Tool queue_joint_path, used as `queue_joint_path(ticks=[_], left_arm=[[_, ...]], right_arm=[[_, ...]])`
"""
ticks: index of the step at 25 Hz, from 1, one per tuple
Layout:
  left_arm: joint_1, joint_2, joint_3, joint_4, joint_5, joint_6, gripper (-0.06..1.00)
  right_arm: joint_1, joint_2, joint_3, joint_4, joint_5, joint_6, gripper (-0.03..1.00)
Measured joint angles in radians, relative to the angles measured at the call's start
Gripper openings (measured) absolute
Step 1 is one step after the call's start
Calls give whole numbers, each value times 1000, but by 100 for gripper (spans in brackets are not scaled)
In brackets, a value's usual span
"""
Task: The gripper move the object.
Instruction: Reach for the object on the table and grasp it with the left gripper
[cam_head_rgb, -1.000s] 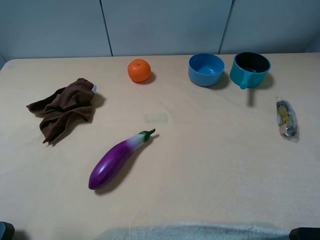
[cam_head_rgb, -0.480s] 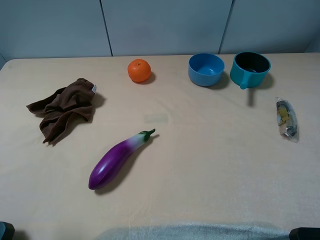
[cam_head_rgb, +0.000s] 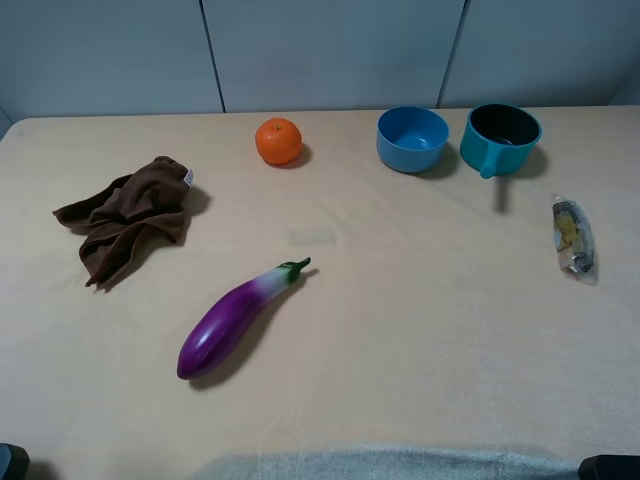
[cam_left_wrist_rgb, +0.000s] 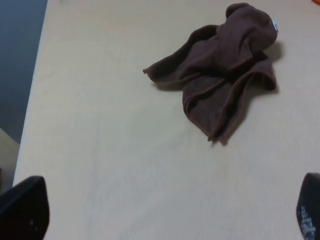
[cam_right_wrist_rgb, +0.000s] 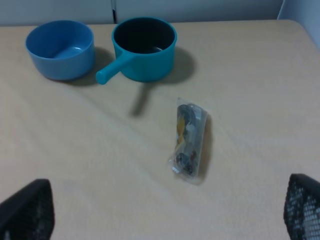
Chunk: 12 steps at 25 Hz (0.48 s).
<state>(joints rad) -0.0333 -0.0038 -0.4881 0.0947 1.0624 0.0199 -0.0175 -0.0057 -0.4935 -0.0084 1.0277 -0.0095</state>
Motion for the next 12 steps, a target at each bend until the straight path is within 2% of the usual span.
queue_joint_path(ticks=[5, 12], left_arm=[[0, 39, -10, 0, 0, 0, 99], [0, 257, -82, -1, -16, 0, 99]], right_arm=[[0, 0, 0, 1, 0, 0, 69], [0, 0, 0, 1, 0, 0, 69]])
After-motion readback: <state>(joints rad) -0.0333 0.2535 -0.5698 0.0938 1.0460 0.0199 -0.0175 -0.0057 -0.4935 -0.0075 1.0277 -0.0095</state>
